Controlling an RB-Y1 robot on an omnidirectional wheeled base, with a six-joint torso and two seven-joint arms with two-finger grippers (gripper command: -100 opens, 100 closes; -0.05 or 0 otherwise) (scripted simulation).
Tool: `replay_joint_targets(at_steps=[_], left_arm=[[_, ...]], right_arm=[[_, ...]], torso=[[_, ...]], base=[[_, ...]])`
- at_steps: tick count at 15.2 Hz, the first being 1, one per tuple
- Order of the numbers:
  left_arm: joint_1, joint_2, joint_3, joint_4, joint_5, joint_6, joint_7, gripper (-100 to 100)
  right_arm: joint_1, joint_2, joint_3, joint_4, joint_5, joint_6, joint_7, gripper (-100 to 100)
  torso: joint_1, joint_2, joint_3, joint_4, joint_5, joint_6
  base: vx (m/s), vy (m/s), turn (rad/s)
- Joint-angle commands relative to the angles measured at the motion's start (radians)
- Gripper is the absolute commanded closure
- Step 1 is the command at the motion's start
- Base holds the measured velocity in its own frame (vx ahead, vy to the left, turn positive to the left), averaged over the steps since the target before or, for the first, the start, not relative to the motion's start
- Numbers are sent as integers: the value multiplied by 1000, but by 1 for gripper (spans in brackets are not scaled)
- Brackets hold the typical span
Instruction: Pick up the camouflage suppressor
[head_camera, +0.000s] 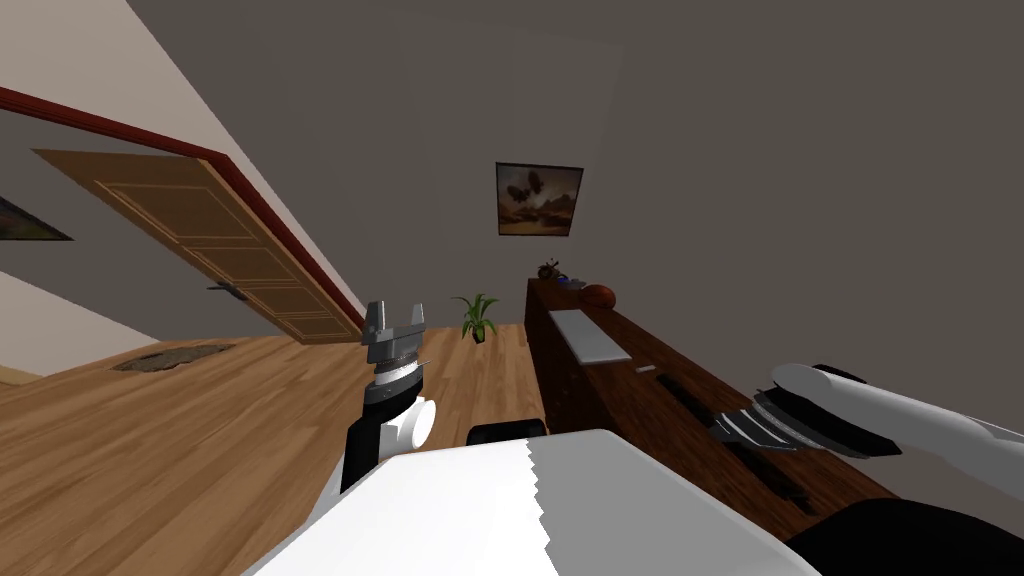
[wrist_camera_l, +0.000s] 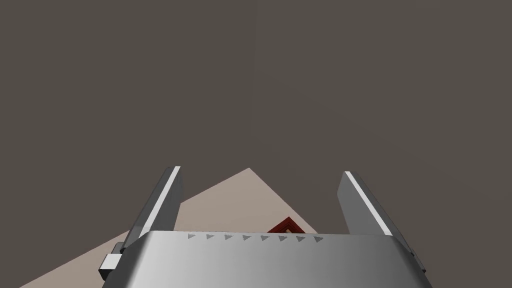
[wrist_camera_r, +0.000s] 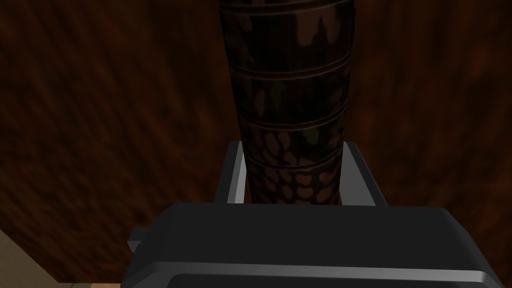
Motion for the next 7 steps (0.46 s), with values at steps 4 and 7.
replay_joint_targets(at_steps=[4, 7], left_arm=[[0, 0, 0, 0, 0, 0, 0, 0], [0, 0, 0, 0, 0, 0, 0, 0]], right_arm=[[-28, 35, -74, -52, 107, 79, -17, 100], [-28, 38, -78, -58, 112, 80, -21, 100]], torso=[[1, 0, 0, 0, 1, 1], [3, 0, 0, 0, 2, 0]], base=[[71, -8, -152], [61, 2, -91]])
